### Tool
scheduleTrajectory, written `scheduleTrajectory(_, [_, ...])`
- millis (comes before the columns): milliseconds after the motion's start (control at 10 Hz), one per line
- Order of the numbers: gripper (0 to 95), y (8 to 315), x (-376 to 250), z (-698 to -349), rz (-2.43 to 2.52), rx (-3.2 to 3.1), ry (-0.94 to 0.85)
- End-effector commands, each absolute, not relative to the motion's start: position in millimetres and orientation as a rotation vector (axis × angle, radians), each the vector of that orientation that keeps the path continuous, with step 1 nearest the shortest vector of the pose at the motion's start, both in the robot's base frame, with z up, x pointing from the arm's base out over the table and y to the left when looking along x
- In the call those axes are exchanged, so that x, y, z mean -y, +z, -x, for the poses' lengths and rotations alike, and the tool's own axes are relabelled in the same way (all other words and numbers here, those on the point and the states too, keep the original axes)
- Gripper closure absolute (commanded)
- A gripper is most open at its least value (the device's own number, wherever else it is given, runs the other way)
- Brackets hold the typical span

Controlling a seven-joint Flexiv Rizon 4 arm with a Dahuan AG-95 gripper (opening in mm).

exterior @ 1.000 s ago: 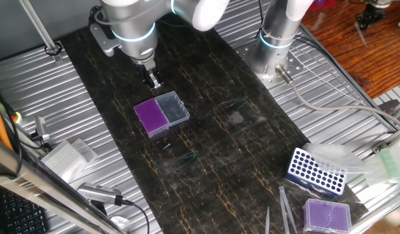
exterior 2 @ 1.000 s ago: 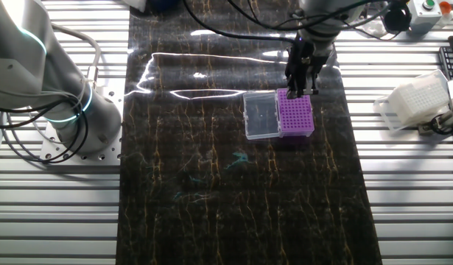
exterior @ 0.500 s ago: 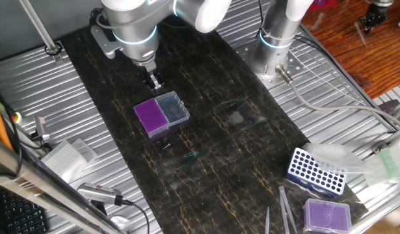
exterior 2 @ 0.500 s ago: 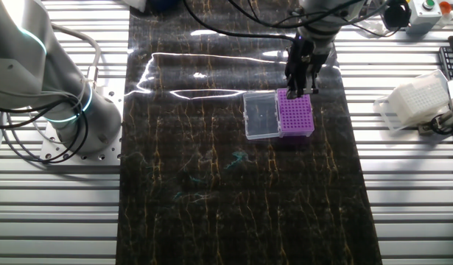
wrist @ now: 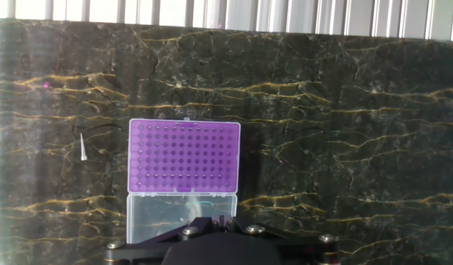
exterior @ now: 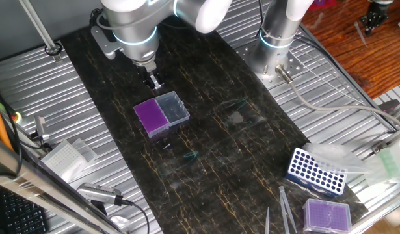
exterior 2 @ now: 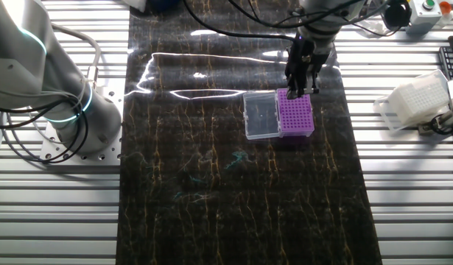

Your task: Insert a small pipette tip into the holder for small pipette tips

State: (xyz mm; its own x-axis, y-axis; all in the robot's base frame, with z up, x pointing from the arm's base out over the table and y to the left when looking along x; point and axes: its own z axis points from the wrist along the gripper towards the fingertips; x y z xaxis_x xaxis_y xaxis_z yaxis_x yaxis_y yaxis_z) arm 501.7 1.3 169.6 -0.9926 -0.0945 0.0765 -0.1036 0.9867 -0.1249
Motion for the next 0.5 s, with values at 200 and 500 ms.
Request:
scheduleTrajectory(200, [95.0,169.5,-1.1,-501.4,-0.159,3.060,0.201])
scheduleTrajectory(500, [95.0,169.5,-1.1,-501.4,-0.172,3.059,0.201])
